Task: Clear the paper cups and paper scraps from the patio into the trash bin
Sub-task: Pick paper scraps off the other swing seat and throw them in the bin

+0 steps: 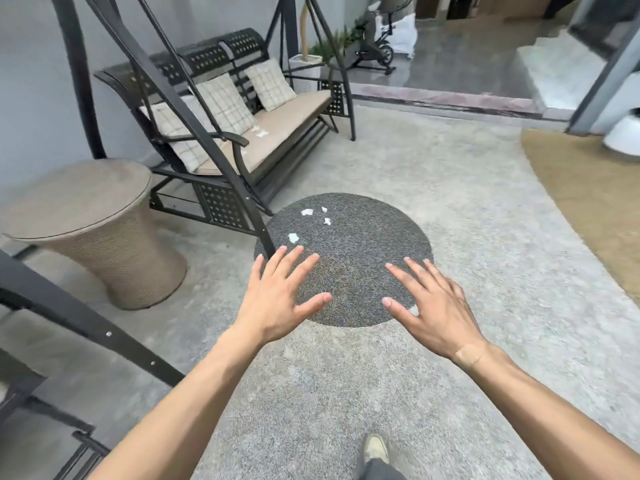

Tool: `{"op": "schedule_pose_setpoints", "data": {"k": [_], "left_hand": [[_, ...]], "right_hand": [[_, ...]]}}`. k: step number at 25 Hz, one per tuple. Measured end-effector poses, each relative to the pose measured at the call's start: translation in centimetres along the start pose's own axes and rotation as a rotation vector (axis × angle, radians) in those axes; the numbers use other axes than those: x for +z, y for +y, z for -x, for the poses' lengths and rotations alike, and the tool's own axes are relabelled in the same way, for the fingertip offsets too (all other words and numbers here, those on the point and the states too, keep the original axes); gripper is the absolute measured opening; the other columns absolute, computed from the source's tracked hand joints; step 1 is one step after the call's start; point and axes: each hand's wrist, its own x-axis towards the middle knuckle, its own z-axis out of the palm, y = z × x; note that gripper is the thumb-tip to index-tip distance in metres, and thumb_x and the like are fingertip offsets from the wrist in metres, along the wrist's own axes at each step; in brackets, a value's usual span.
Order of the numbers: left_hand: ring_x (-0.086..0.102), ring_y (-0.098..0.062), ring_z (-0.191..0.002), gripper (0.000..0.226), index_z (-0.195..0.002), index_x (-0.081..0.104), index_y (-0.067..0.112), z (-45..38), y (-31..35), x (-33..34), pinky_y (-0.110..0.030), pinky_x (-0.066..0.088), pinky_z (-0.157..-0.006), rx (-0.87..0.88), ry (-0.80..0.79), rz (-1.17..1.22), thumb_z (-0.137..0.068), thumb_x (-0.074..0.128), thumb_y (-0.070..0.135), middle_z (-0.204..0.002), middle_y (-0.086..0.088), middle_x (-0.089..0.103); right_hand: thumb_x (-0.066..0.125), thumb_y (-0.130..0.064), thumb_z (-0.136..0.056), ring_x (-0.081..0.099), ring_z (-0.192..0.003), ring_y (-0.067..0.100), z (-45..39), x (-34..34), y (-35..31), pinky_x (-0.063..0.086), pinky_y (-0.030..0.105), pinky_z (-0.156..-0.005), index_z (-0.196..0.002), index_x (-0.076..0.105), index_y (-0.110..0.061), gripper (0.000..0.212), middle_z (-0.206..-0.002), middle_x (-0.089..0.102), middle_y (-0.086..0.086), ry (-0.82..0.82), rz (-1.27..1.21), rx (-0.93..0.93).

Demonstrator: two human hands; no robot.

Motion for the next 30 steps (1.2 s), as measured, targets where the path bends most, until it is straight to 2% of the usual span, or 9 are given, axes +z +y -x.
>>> {"op": "schedule_pose_setpoints", "data": {"k": [3,7,13,20,30], "left_hand": [[0.002,-0.014,-0.149,0.081,-0.150,0.017,0.045,-5.0,1.3,0.2,-0.047,-0.005,-0.119,-0.021,-0.003,-0.011,-0.081,0.016,0.087,-0.161,0.007,0.016],[0.001,-0.014,-0.149,0.081,-0.150,0.015,0.045,-11.5,2.5,0.7,-0.048,-0.004,-0.120,-0.051,0.011,-0.028,-0.081,0.017,0.087,-0.162,0.007,0.016],[0.003,-0.014,-0.149,0.079,-0.150,0.014,0.046,-18.3,1.0,2.0,-0.047,-0.003,-0.120,-0.091,0.021,-0.025,-0.082,0.020,0.086,-0.161,0.008,0.016],[0.004,-0.014,-0.149,0.079,-0.150,0.016,0.045,-27.3,-5.7,4.2,-0.048,0.001,-0.120,-0.123,0.032,-0.013,-0.082,0.020,0.086,-0.162,0.008,0.016],[0.004,-0.015,-0.149,0.083,-0.150,0.015,0.045,-44.0,-19.7,3.9,-0.050,0.002,-0.120,-0.100,0.004,-0.025,-0.079,0.012,0.088,-0.162,0.006,0.014]], "right_hand": [[0.012,-0.081,-0.081,0.000,-0.146,0.014,-4.9,-0.3,2.4,0.011,0.051,-0.116,-0.145,0.008,-0.053,0.070,-0.159,0.012,-0.010,-0.036,-0.005,-0.065],[0.016,-0.077,-0.084,0.001,-0.146,0.016,-11.8,-1.7,5.9,0.012,0.053,-0.115,-0.145,0.010,-0.051,0.067,-0.159,0.013,-0.008,-0.022,0.005,-0.117],[0.018,-0.077,-0.086,-0.002,-0.146,0.016,-20.3,-1.8,9.1,0.011,0.058,-0.115,-0.145,0.011,-0.051,0.066,-0.160,0.009,-0.007,-0.015,0.033,-0.151],[0.015,-0.079,-0.084,0.000,-0.146,0.018,-32.3,0.6,8.7,0.011,0.056,-0.115,-0.145,0.013,-0.049,0.068,-0.160,0.005,-0.005,-0.001,0.055,-0.153],[0.018,-0.077,-0.085,-0.003,-0.146,0.018,-53.1,3.5,3.0,0.006,0.055,-0.114,-0.145,0.013,-0.049,0.067,-0.159,0.005,-0.006,0.025,0.039,-0.084]]}}
